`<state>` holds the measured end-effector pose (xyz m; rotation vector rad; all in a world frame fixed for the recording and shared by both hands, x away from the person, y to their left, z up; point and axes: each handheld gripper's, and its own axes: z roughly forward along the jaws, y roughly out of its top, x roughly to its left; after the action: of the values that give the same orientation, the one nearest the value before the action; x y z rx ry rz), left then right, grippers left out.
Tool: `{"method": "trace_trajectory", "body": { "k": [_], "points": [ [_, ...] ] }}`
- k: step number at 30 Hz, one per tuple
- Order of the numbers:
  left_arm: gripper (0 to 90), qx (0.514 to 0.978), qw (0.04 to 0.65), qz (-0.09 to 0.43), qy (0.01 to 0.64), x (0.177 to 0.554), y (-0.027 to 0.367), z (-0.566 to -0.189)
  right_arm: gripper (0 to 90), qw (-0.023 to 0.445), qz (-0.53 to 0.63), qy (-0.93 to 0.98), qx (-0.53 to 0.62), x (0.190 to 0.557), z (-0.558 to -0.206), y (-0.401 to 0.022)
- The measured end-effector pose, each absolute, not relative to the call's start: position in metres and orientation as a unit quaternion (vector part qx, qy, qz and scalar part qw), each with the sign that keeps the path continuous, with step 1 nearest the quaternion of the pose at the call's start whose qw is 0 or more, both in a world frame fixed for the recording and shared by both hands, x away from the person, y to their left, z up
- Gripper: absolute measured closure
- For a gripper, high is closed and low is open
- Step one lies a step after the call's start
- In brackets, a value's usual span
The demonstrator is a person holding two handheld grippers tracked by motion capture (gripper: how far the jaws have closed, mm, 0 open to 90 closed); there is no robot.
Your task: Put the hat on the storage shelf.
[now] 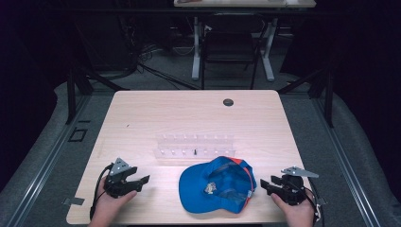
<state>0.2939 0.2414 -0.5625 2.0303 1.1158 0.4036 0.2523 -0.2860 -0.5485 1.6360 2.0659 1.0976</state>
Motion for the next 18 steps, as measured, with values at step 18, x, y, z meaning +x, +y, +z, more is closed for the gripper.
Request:
{"method": "trace_trajectory", "body": {
  "k": [18],
  "points": [
    [42.1, 0.806, 0.374, 0.131, 0.44, 0.293, 0.235, -0.566, 49.9, 0.021, 0.405, 0.713, 0.572, 0.275, -0.512, -0.294]
  ]
}}
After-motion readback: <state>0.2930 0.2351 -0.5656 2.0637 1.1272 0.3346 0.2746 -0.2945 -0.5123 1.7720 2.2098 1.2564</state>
